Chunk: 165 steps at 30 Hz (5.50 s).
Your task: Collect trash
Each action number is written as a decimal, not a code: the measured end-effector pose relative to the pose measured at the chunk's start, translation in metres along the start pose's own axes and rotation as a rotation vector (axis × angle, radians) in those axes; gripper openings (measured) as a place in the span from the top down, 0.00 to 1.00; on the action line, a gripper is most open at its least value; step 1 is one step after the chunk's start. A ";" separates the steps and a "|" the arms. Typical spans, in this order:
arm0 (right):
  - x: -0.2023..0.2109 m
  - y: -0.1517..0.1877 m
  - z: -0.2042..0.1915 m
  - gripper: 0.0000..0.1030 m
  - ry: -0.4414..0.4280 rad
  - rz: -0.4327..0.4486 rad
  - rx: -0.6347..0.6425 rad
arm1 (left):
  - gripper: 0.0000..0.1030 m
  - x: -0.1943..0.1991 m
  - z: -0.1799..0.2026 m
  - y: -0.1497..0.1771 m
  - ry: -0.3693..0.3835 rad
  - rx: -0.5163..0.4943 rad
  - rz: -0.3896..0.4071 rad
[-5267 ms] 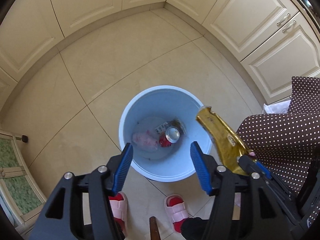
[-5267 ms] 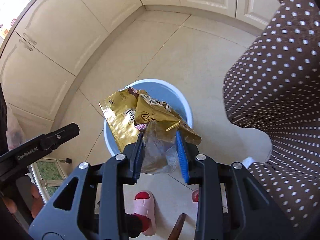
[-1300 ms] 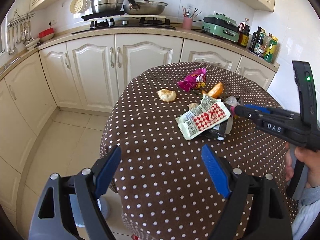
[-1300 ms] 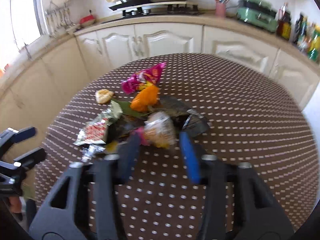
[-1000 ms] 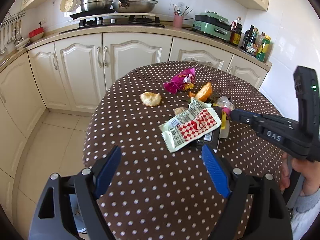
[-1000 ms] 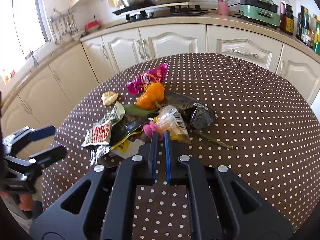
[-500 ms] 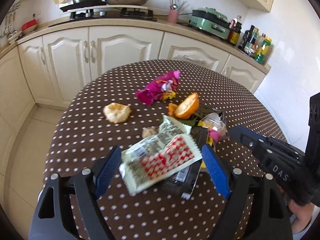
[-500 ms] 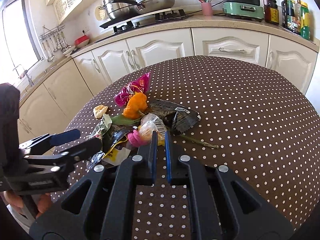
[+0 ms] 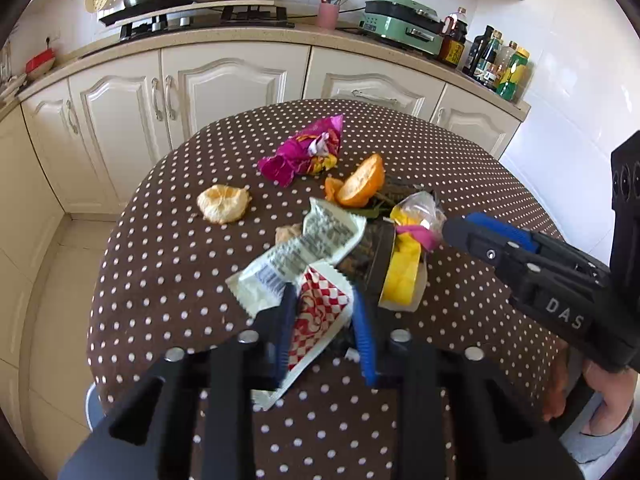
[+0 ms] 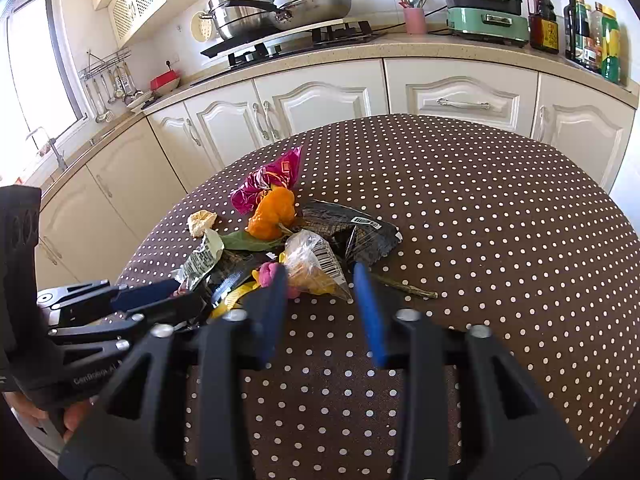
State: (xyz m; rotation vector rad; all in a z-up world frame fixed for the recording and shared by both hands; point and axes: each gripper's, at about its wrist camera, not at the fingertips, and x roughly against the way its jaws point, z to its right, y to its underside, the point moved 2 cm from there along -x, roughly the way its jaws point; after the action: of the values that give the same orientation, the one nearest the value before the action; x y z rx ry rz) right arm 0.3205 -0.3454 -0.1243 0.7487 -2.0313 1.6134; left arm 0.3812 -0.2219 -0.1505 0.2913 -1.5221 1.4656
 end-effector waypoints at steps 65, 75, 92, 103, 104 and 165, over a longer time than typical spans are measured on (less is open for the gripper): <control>-0.044 0.045 -0.188 0.55 -0.001 -0.198 0.257 | 0.94 0.169 -0.172 0.115 -0.151 0.313 0.197; -0.019 0.045 -0.204 0.82 0.002 -0.082 0.337 | 0.94 0.181 -0.182 0.123 -0.162 0.327 0.206; -0.052 0.122 -0.387 0.82 -0.350 -0.172 0.471 | 0.94 0.198 -0.282 0.208 -0.263 0.497 0.166; -0.164 0.207 -0.438 0.82 -0.344 -0.421 0.493 | 0.94 0.142 -0.364 0.285 -0.303 0.649 0.024; -0.172 0.215 -0.439 0.82 -0.339 -0.436 0.492 | 0.94 0.132 -0.371 0.289 -0.305 0.658 0.005; -0.162 0.150 -0.380 0.53 -0.268 -0.222 0.304 | 0.33 0.130 -0.360 0.258 -0.365 0.649 0.091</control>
State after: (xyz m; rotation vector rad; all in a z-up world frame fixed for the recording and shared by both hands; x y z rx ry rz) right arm 0.3477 0.0745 -0.2532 1.3141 -1.8091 1.7868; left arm 0.2921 0.2101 -0.2860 0.9249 -1.2963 2.0386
